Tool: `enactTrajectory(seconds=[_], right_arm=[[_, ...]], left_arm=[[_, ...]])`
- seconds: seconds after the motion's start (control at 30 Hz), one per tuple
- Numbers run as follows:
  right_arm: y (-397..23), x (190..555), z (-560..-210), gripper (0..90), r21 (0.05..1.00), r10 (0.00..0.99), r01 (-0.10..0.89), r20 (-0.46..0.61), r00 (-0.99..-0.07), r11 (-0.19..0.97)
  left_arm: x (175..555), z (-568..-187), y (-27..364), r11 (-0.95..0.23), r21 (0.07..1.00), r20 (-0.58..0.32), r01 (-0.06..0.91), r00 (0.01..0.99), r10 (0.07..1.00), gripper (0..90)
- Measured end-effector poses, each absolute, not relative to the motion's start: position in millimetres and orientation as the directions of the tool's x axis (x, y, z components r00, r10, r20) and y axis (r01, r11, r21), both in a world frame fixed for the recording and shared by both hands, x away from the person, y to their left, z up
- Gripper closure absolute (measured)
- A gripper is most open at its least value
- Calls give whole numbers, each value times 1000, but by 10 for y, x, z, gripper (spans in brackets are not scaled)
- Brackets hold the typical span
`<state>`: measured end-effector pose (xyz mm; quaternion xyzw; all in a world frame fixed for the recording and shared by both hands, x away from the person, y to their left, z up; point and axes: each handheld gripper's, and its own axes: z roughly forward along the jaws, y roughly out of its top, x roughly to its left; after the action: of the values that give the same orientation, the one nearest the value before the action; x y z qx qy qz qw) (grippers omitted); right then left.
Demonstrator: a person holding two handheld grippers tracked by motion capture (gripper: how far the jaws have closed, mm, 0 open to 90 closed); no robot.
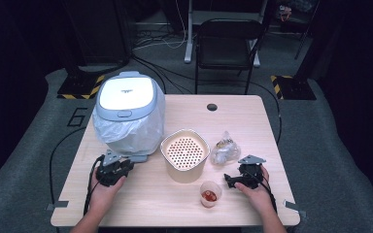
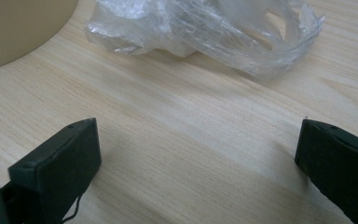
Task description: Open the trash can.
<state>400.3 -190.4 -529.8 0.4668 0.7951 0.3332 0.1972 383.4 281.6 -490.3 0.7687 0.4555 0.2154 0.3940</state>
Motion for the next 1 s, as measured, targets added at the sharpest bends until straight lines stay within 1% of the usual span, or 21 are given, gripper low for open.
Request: enactTrajectory(seconds=[0.1, 0.13, 0.17, 0.2, 0.27, 0.33, 0.47, 0.53, 0.63, 0.7, 0.83, 0.87, 1.0], right_arm=[[-1904, 4003, -5298, 0, 714, 874, 611, -2, -487, 342], [-1904, 4003, -5298, 0, 714, 874, 611, -3, -487, 342], [-1904, 4003, -5298, 0, 714, 874, 611, -3, -487, 342], [-1905, 4003, -5298, 0, 714, 873, 611, -3, -487, 342], [-1904, 4003, -5298, 0, 714, 874, 611, -3, -486, 342], [-1904, 4003, -5298, 0, 714, 874, 611, -3, -487, 342], [-1904, 4003, -5298, 0, 714, 874, 611, -2, -487, 342], [-1904, 4003, -5298, 0, 714, 874, 611, -2, -486, 342], [-1904, 4003, -5298, 0, 714, 874, 611, -2, -487, 342], [-1905, 4003, -5298, 0, 714, 873, 611, -2, -487, 342], [-1904, 4002, -5298, 0, 714, 874, 612, -1, -486, 341], [-1905, 4003, -5298, 0, 714, 873, 611, -2, -487, 342], [-1905, 4003, -5298, 0, 714, 873, 610, -2, -487, 342]], left_arm=[[3897, -4906, 2768, -271, 800, -11, 536, 464, 886, 747], [3914, -4901, 2753, -270, 798, -13, 539, 463, 886, 764], [3924, -4901, 2738, -277, 801, 8, 531, 453, 892, 769], [3934, -4898, 2715, -264, 807, 10, 528, 435, 900, 768], [3956, -4891, 2685, -245, 809, -14, 534, 435, 900, 795], [3972, -4888, 2629, -260, 809, 32, 527, 402, 915, 805], [4022, -4924, 2540, -244, 806, 36, 539, 367, 930, 832], [4048, -4952, 2496, -220, 800, 3, 558, 363, 932, 850], [4076, -4986, 2467, -221, 799, 15, 559, 349, 937, 854], [4082, -5018, 2455, -196, 798, -9, 570, 337, 942, 863], [4072, -5040, 2451, -198, 806, 3, 557, 331, 944, 877], [4065, -5049, 2442, -212, 808, 21, 549, 333, 943, 877], [4044, -5068, 2427, -230, 810, 45, 539, 334, 941, 877]])
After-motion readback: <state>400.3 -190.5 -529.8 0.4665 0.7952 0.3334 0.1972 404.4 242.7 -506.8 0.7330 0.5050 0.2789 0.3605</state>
